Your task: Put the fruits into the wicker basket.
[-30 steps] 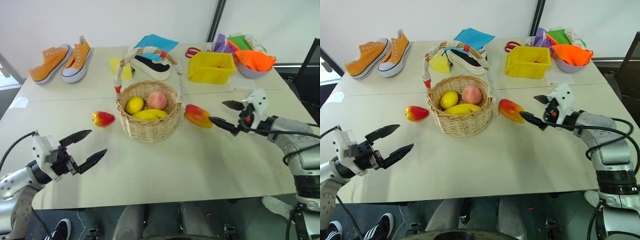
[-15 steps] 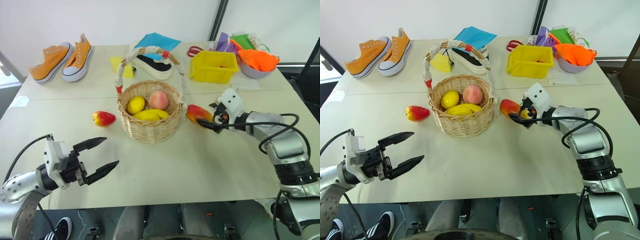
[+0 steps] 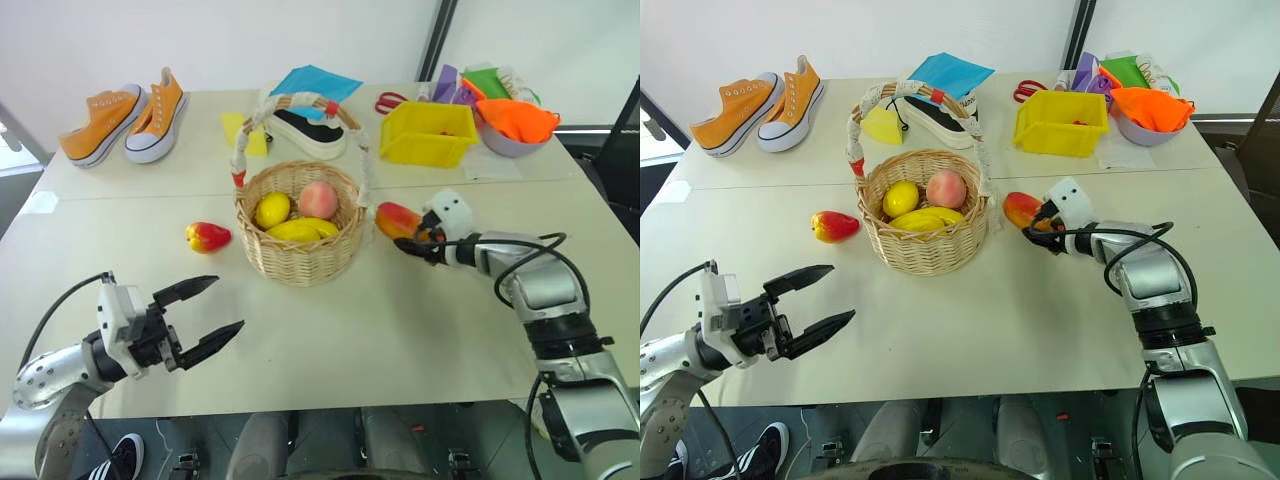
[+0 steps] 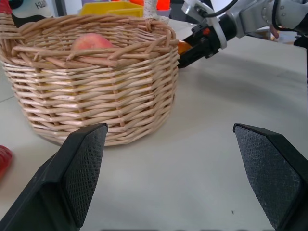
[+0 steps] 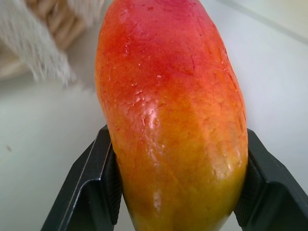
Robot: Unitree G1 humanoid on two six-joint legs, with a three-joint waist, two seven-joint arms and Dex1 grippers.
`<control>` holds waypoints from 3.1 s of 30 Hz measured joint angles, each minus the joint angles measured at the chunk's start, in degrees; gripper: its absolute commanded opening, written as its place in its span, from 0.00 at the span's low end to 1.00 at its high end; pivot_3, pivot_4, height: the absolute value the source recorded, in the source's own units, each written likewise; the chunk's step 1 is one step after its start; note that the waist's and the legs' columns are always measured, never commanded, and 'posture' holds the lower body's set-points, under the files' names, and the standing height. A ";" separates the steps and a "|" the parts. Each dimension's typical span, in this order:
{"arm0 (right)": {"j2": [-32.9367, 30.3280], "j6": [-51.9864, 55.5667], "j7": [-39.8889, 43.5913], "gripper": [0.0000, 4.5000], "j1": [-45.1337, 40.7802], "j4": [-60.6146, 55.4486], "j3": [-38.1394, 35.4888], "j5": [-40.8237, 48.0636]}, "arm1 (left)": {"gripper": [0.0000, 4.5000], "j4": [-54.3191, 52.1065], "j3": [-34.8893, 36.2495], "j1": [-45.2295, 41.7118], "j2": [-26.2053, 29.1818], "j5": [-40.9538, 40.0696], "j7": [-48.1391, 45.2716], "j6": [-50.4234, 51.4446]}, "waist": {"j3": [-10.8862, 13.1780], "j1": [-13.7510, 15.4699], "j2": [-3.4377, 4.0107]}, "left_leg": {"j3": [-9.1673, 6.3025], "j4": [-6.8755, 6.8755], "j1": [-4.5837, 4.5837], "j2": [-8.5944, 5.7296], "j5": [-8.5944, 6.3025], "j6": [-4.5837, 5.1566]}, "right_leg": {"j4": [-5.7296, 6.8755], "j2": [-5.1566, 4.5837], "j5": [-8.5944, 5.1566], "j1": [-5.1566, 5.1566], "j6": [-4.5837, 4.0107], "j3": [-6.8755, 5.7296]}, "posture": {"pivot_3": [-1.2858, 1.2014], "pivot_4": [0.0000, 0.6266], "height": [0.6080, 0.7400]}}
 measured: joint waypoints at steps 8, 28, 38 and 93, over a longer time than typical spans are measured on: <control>-13.87 4.79 12.39 0.52 13.09 -16.91 -9.86 10.13 | 1.00 3.76 0.15 -1.54 -1.45 0.96 0.72 -1.81 | 0.02 0.27 0.03 | -0.01 0.01 -0.03 0.00 -0.04 0.07 | -0.09 -0.04 -0.08 0.05 -0.14 -0.04 | 0.52 0.24 1.00; 14.07 3.57 -3.88 0.52 -15.15 -18.74 9.35 11.04 | 1.00 11.71 4.11 -7.59 -6.09 2.79 6.66 -7.15 | -0.08 0.05 -0.20 | 0.19 -0.02 -0.01 0.02 -0.09 0.08 | -0.08 -0.20 0.13 -0.35 0.02 -0.13 | 0.52 0.24 1.00; 15.65 -4.15 -4.15 1.00 -15.35 -10.84 11.99 2.61 | 1.00 9.43 2.96 -5.87 -7.15 3.30 8.23 -7.13 | -0.08 -0.31 -0.20 | 0.20 -0.02 -0.01 0.02 -0.09 0.08 | 0.10 -0.19 0.17 -0.47 0.10 -0.12 | 0.52 0.24 1.00; -7.81 -8.89 13.13 1.00 9.80 -32.62 -4.49 16.69 | 0.56 29.33 -7.92 -30.59 -12.73 18.60 33.64 8.06 | -0.09 0.15 -0.30 | 0.18 0.14 0.07 0.01 -0.09 0.12 | 0.06 -0.17 0.25 0.01 0.30 -0.18 | 0.52 0.24 1.00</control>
